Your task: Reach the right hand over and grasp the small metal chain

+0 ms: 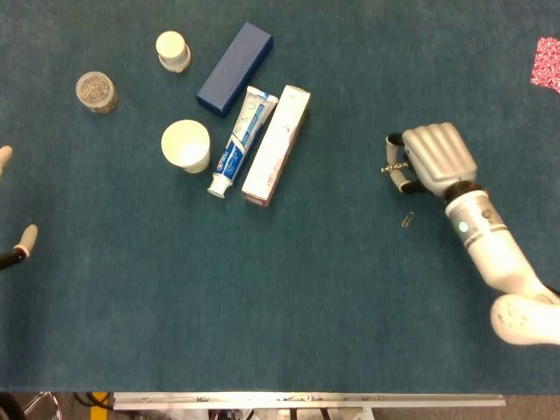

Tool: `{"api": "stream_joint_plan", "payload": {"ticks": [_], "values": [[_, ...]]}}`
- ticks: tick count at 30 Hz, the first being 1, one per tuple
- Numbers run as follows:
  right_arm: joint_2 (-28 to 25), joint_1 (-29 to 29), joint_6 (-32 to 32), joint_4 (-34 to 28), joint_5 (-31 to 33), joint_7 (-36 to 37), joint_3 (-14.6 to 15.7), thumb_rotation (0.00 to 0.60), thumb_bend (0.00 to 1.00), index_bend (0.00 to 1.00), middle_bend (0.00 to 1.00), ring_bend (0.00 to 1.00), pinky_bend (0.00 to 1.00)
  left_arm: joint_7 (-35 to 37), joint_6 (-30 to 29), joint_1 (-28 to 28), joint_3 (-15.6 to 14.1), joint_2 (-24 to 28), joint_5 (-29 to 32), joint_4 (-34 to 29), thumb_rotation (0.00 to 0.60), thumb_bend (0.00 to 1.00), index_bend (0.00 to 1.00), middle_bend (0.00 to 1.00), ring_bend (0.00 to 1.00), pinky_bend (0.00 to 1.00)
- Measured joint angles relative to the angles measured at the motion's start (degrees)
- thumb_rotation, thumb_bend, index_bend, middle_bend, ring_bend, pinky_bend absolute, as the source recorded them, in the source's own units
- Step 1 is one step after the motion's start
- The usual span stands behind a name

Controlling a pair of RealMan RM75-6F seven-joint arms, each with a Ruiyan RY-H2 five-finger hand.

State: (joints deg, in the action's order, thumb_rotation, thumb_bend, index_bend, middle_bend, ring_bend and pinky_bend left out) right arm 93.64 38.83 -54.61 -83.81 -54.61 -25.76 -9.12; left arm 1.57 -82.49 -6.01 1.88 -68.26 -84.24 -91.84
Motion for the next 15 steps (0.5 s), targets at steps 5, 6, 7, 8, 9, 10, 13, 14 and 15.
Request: {"api": "stream_joint_plan", "payload": {"ticks": [5, 6, 7, 8, 9, 10, 13, 14, 15], "values": [[-4.56, -1.85, 2.1, -6.0, -2.39, 6.23, 1.5, 0.6, 0.35, 0.69, 0.96, 1.0, 1.0, -0.27, -0.42, 0.25, -0.23, 0.12, -0.35, -0.43, 0.6, 0.29, 0.0, 0.07, 0.03, 0.11], [-4.94, -2.14, 2.53, -6.44, -2.86, 7.38, 1.8, 0.6, 0.35, 0.69, 0.96, 1.0, 1.0, -0.3, -0.59, 0.37, -0.29, 0.17, -0.41, -0.5, 0.6, 0.29, 0.0, 0.07, 0.03, 0.11], [-5.22, -2.41, 2.94, -6.71, -3.32, 8.55, 2.07, 0.6, 0.35, 0.69, 0.96, 1.0, 1.0, -0.32, -0.74, 0.48, -0.34, 0.22, -0.45, -0.57, 0.6, 0.29, 0.0, 0.07, 0.03, 0.11], [-5.45, -2.76, 3.46, -6.87, -3.91, 10.16, 2.41, 0.6, 0.35, 0.69, 0.96, 1.0, 1.0, -0.36, -0.88, 0.58, -0.37, 0.28, -0.47, -0.68, 0.6, 0.29, 0.0, 0.07, 0.03, 0.11], [-5.53, -3.02, 3.85, -6.85, -4.38, 11.37, 2.66, 0.6, 0.35, 0.69, 0.96, 1.0, 1.0, -0.35, -1.11, 0.77, -0.44, 0.38, -0.49, -0.77, 0.6, 0.29, 0.0, 0.07, 0.03, 0.11], [-5.55, -3.26, 4.24, -6.71, -4.85, 12.58, 2.9, 0.6, 0.35, 0.69, 0.96, 1.0, 1.0, -0.34, -1.29, 0.93, -0.49, 0.45, -0.5, -0.8, 0.6, 0.29, 0.0, 0.07, 0.03, 0.11], [-5.17, -3.95, 5.56, -5.53, -6.45, 16.62, 3.59, 0.6, 0.35, 0.69, 0.96, 1.0, 1.0, -0.27, -1.94, 1.45, -0.68, 0.66, -0.59, -0.94, 0.6, 0.29, 0.0, 0.07, 0.03, 0.11], [-4.94, -4.17, 5.99, -5.08, -7.27, 18.26, 3.78, 0.6, 0.35, 0.69, 0.96, 1.0, 1.0, -0.26, -2.11, 1.61, -0.73, 0.73, -0.62, -1.0, 0.6, 0.29, 0.0, 0.07, 0.03, 0.11], [-4.79, -4.32, 6.26, -4.79, -8.03, 19.47, 3.91, 0.6, 0.35, 0.69, 0.97, 1.0, 1.0, -0.27, -2.33, 1.79, -0.79, 0.84, -0.65, -1.09, 0.6, 0.29, 0.0, 0.07, 0.03, 0.11]]}}
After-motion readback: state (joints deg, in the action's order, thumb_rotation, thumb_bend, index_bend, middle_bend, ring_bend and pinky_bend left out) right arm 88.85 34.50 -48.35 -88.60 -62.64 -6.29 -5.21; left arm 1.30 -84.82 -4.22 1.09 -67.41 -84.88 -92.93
